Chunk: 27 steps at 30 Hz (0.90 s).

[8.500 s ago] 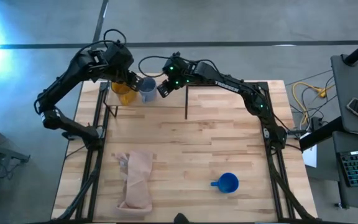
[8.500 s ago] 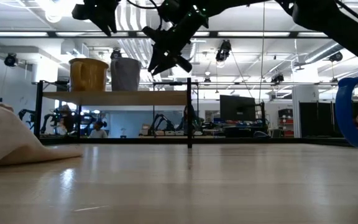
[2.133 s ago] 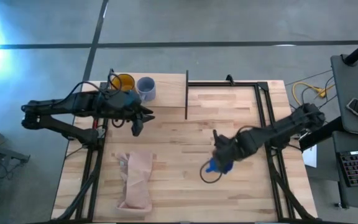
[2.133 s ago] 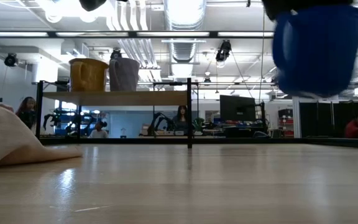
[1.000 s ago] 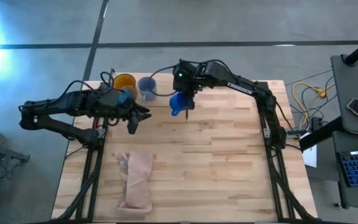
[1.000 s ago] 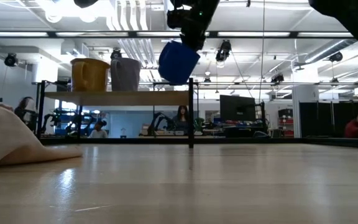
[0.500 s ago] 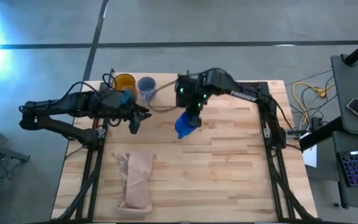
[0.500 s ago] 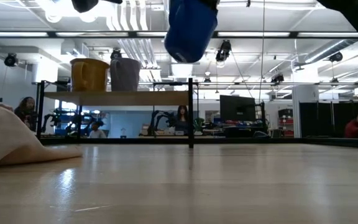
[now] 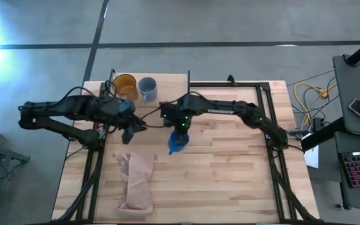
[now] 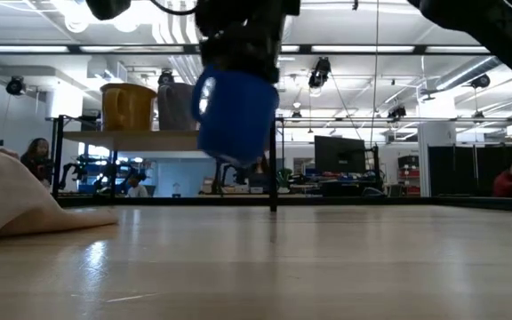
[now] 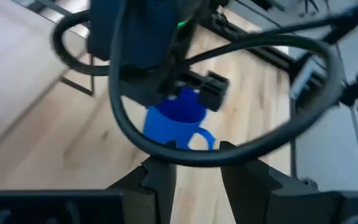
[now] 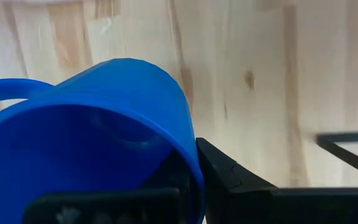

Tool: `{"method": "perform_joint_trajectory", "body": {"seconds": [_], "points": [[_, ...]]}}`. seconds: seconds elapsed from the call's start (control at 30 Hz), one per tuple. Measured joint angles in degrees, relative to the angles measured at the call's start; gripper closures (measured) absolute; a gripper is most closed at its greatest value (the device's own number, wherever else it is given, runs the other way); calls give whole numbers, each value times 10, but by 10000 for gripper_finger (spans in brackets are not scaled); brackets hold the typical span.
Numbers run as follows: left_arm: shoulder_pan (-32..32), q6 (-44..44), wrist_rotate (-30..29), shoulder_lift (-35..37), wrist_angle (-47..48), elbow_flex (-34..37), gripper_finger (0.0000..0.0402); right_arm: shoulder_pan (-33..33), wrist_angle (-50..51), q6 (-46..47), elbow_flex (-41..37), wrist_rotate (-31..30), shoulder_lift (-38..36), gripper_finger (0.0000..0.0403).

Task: Stack small to large cups/mugs on shelf
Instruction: Put the blue mug on the shelf

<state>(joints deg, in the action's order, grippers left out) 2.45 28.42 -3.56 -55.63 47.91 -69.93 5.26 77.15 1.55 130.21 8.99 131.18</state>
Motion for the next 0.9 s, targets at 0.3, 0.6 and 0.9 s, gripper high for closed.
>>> {"method": "perform_joint_trajectory", "body": {"seconds": [0.3,0.6,0.9], "points": [[61,15,3,33,15,19,295,-19,-27,80,-1,0,45,376],[102,58,47,63,95,38,295,-38,-31,143,-3,-28,62,376],[108,73,117,54,200,38,295,-33,-15,203,-12,-29,56,376]]}}
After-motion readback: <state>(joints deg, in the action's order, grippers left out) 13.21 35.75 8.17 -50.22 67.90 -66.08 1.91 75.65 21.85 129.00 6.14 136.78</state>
